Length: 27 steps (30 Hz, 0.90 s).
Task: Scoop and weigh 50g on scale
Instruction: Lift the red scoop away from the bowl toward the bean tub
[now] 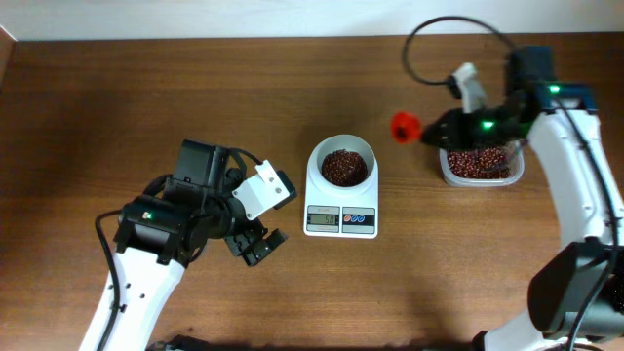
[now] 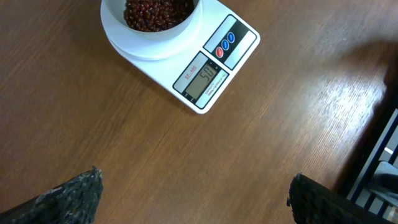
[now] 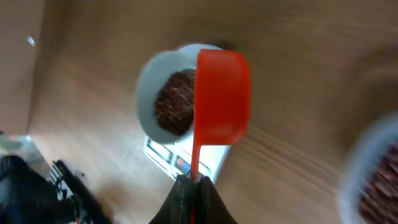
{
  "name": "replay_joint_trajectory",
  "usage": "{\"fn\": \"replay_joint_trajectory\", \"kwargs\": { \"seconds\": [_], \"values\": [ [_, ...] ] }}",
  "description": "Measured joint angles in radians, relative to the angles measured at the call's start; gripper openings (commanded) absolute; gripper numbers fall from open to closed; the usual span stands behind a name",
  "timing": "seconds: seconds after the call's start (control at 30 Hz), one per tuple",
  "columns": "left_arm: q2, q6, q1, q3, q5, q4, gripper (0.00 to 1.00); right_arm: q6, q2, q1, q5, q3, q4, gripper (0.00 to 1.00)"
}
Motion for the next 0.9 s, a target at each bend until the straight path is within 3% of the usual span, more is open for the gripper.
{"fn": "replay_joint_trajectory", "kwargs": {
  "seconds": [0.17,0.3,0.63,0.9],
  "values": [
    [0.000,0.000,0.000,0.000,0.000,0.000,0.99,-0.024,0.000,-0.155,0.166,0.000,-0.057,0.04],
    [0.000,0.000,0.000,0.000,0.000,0.000,0.99,-0.023,-0.002,-0.171,0.346,0.000,-0.085,0.04],
    [0.000,0.000,0.000,0.000,0.000,0.000,0.99,0.069,-0.063,-0.069,0.664,0.000,-0.091,0.04],
    [0.000,0.000,0.000,0.000,0.000,0.000,0.99,0.185,-0.075,0.104,0.975,0.000,-0.095,0.04]
  ]
}}
